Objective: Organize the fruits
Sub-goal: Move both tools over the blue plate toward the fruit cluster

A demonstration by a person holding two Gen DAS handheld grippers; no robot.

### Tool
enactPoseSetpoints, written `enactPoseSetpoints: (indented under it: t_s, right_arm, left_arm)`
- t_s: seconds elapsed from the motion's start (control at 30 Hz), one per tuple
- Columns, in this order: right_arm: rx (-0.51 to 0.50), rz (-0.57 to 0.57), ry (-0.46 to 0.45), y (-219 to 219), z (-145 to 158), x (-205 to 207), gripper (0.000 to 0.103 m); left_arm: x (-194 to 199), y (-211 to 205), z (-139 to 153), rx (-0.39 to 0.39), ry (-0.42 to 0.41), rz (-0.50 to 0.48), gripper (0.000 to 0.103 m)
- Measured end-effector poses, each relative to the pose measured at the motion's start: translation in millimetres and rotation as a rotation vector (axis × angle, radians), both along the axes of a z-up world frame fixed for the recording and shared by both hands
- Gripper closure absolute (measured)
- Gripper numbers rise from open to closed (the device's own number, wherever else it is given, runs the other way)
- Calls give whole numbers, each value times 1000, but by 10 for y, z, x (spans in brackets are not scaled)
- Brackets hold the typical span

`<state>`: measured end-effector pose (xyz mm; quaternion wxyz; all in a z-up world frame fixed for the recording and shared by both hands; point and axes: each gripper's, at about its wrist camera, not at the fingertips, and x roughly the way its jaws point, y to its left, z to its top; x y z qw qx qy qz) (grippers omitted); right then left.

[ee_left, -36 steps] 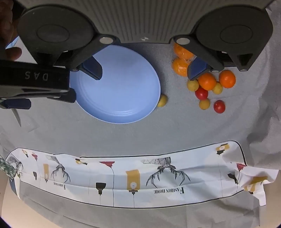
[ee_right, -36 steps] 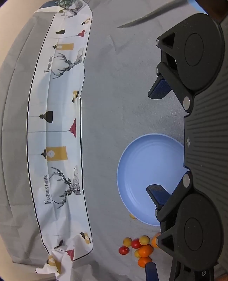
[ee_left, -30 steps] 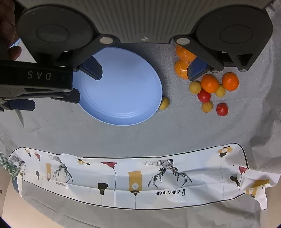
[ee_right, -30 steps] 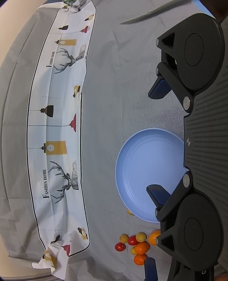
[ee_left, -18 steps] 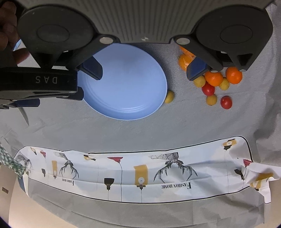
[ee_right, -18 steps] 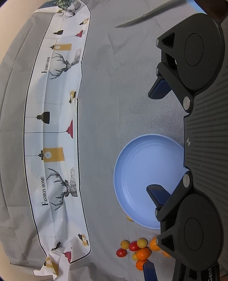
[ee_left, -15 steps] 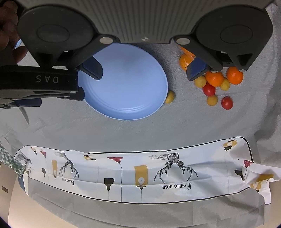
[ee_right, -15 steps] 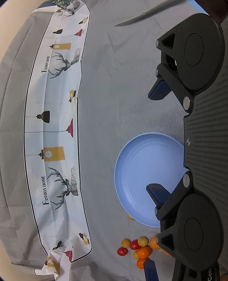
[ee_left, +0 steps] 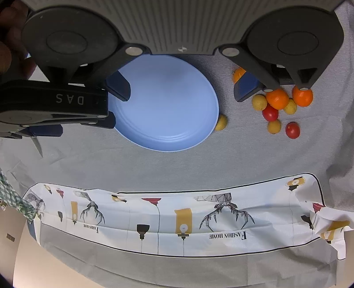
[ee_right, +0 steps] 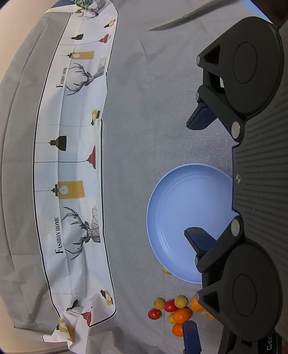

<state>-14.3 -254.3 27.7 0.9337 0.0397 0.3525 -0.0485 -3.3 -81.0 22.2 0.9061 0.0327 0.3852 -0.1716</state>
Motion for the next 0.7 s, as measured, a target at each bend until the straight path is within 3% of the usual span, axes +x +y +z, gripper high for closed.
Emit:
enactPoseSetpoints:
  t_s: [0.43, 0.6, 0.7]
  right_arm:
    - [8, -5, 1, -3, 33, -24, 18]
    - [16, -7, 2, -1, 24, -37, 24]
    - [12, -12, -17, -4, 36, -44, 36]
  left_arm:
    - [-16, -7, 0, 17, -20, 9, 23]
    - [-25, -18, -20, 27, -34, 17, 50]
    - [-40, -16, -11, 25, -62, 14, 63]
